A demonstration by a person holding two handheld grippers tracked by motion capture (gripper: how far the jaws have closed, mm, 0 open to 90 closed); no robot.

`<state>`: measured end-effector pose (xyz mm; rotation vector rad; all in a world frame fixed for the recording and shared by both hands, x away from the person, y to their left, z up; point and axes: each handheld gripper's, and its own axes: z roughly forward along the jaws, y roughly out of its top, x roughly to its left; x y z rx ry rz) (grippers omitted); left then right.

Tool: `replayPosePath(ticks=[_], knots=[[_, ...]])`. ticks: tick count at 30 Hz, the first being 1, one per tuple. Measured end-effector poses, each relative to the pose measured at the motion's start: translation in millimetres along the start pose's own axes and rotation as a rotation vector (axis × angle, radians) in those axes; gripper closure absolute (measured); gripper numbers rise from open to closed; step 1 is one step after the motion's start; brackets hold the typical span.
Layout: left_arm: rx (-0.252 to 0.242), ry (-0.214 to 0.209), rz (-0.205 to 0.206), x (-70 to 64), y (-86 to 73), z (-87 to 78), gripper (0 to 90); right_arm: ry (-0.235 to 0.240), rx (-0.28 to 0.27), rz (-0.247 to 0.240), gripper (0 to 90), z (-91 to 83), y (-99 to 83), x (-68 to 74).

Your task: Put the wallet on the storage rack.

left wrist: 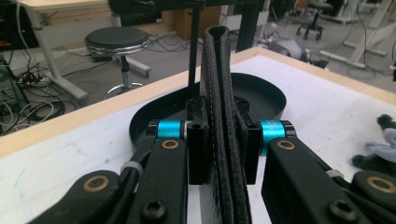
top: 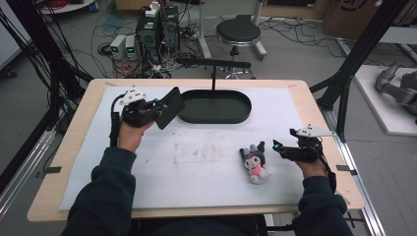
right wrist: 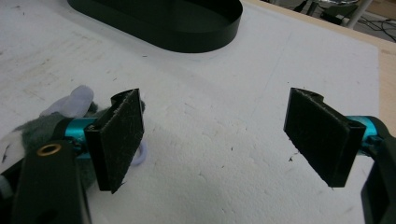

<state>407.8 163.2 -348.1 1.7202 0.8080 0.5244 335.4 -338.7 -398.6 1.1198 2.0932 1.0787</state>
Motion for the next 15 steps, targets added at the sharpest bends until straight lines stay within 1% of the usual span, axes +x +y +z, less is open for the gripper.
replayPosePath(ticks=[2, 3, 4, 5, 6, 9, 10, 12, 14, 15], knots=[[0.013, -0.009, 0.029, -0.4, 4.2, 15.0, 77.9, 0.001, -0.004, 0.003, 20.4, -0.7, 0.2, -0.2], [0.013, -0.009, 0.029, -0.4, 4.2, 15.0, 77.9, 0.001, -0.004, 0.003, 20.4, -0.7, 0.2, -0.2], [0.043, -0.005, 0.053, -0.1, 8.2, 29.3, 77.9, 0.001, -0.008, 0.007, 20.4, -1.0, 0.2, -0.8], [0.048, -0.004, 0.066, 0.8, 10.2, 35.5, 77.9, 0.001, -0.008, 0.009, 20.4, -1.2, 0.1, -0.9], [0.052, -0.005, 0.066, 2.6, 12.4, 41.1, 77.9, 0.003, -0.007, 0.012, 20.4, -1.4, 0.1, -0.8], [0.051, 0.001, 0.039, 7.9, 17.0, 55.8, 77.9, 0.006, -0.009, 0.015, 20.4, -1.9, 0.0, -1.0], [0.068, 0.003, 0.043, 9.1, 18.2, 60.2, 77.9, 0.005, -0.013, 0.014, 20.4, -2.0, -0.1, -1.5], [0.082, 0.006, 0.060, 9.8, 19.3, 68.9, 77.9, 0.008, -0.012, 0.020, 20.3, -2.3, -0.3, -1.8], [0.090, 0.003, 0.055, 11.1, 20.4, 77.7, 77.9, 0.011, -0.014, 0.020, 20.4, -2.4, -0.5, -2.5], [0.092, 0.006, 0.060, 11.7, 21.2, 82.0, 77.8, 0.008, -0.017, 0.019, 20.4, -2.4, -0.5, -2.8]])
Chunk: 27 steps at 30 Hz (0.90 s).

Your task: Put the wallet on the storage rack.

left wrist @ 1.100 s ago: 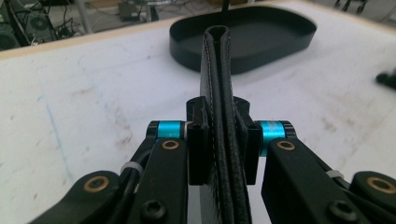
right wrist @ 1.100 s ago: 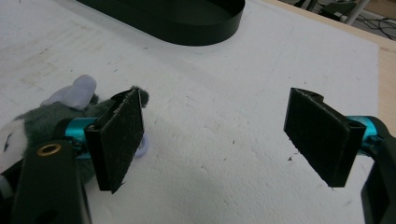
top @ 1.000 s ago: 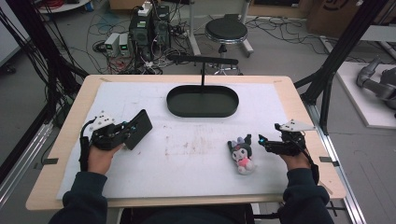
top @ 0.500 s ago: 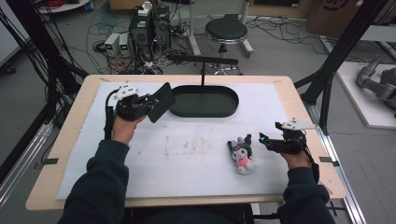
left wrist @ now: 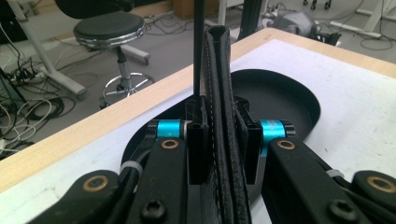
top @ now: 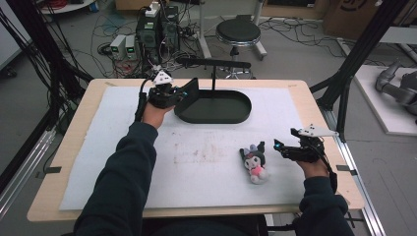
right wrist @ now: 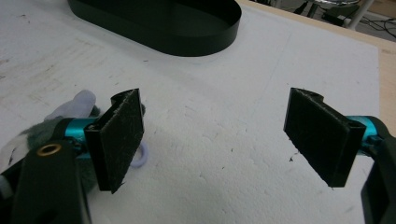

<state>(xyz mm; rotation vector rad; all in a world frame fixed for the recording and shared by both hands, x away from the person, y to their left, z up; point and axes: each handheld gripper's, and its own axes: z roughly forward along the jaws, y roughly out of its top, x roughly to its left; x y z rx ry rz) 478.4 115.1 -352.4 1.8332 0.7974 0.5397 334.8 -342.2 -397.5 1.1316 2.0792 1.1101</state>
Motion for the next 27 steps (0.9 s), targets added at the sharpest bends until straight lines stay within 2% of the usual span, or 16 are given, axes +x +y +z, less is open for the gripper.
replayPosePath(ticks=[3, 4, 12, 21, 27], knots=[[-0.001, 0.006, 0.008, -0.3, 1.7, 9.0, 77.8, 0.001, -0.005, 0.006, 20.4, -1.1, 0.1, 0.0], [-0.008, 0.014, 0.033, -1.1, 0.9, 18.1, 77.8, 0.003, -0.006, 0.008, 20.4, -1.9, 0.1, -0.1], [0.023, 0.057, 0.026, 4.5, -15.1, 45.9, 77.8, 0.005, -0.022, 0.015, 20.4, -4.9, 0.1, -1.0], [0.024, 0.094, 0.051, 6.9, -11.6, 66.3, 77.8, 0.006, -0.019, 0.024, 20.4, -5.9, -1.6, -1.6], [0.070, 0.119, 0.047, 12.8, -24.8, 78.4, 77.6, 0.003, -0.021, 0.032, 20.3, -8.1, -3.6, -3.2]])
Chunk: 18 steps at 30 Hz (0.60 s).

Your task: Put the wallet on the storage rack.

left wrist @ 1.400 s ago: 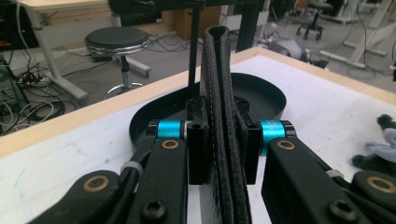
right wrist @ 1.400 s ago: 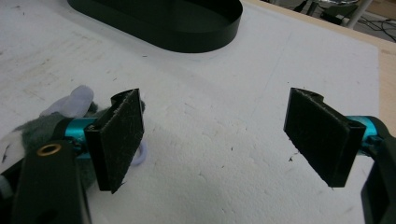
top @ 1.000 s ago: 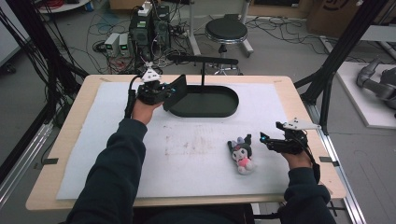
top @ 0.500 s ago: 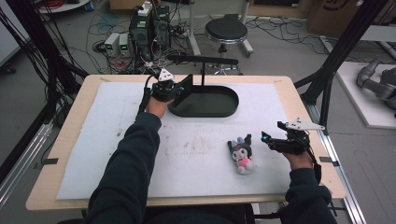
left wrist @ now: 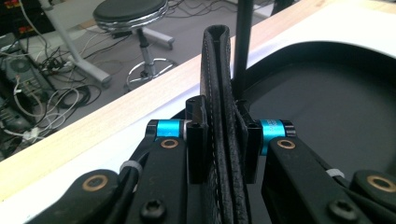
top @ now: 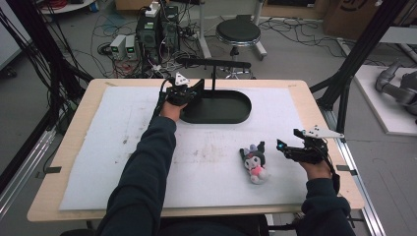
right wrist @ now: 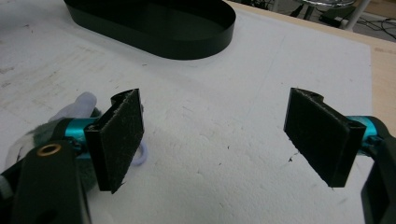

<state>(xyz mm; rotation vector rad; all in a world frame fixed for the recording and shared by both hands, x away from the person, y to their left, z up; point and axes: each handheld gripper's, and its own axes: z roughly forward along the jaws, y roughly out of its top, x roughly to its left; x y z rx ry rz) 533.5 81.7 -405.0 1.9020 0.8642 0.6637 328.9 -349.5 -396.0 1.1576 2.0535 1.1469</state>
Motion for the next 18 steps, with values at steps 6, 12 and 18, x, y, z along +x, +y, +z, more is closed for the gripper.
replayPosePath(ticks=[6, 12, 18], knots=[[0.014, 0.004, -0.027, -3.7, -4.4, 7.5, 64.0, -0.007, 0.005, -0.002, 20.4, -1.5, -1.9, -0.8], [0.052, -0.027, -0.122, -10.3, -7.7, 11.3, 45.1, -0.008, 0.002, -0.005, 20.4, -2.9, -1.3, 0.9], [0.037, -0.060, -0.124, -18.3, -4.9, 7.8, 43.9, -0.007, 0.005, -0.003, 20.4, -3.7, -1.1, 1.9]])
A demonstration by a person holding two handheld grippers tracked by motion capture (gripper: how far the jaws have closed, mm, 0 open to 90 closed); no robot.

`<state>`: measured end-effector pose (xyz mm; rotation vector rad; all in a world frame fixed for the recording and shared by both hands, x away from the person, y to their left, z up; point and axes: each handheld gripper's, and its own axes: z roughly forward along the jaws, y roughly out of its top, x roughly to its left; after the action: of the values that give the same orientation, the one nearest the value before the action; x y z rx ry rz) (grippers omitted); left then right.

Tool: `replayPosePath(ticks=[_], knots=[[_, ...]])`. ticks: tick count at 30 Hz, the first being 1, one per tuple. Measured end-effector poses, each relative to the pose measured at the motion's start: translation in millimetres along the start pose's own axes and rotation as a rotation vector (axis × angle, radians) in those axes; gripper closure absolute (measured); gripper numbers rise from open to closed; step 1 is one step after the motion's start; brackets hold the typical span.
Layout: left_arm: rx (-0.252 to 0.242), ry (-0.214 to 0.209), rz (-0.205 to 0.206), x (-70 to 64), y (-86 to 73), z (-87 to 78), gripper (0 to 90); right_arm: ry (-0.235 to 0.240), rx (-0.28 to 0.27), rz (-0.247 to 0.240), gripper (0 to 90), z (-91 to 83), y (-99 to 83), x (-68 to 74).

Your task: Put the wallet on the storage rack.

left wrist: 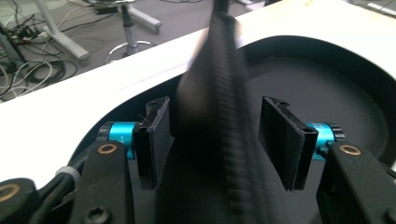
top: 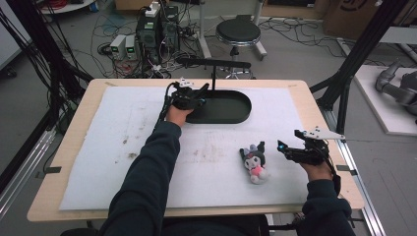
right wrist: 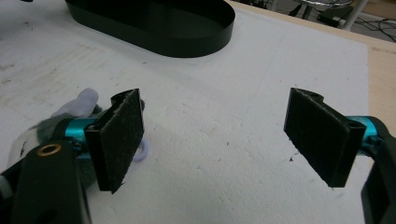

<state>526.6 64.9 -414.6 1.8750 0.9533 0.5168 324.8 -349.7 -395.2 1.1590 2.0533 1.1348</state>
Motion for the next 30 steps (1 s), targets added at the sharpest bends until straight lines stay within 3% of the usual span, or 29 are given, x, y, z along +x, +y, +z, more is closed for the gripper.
replayPosePath(ticks=[12, 24, 28, 30], knots=[[0.027, -0.048, 0.013, -13.7, -2.8, 4.9, 42.3, 0.000, -0.001, -0.004, 20.4, -0.6, 0.4, 1.5], [0.073, -0.039, 0.016, -19.0, -6.2, 14.5, 38.0, -0.001, 0.006, -0.007, 20.4, 0.6, -0.6, -0.1], [0.098, -0.012, 0.024, -21.4, -4.9, 16.9, 35.9, -0.001, 0.006, -0.005, 20.4, 0.0, -0.7, -0.2], [0.082, -0.027, -0.003, -21.5, -2.9, 14.9, 35.1, -0.002, 0.004, -0.006, 20.4, -0.6, -0.7, -0.4]])
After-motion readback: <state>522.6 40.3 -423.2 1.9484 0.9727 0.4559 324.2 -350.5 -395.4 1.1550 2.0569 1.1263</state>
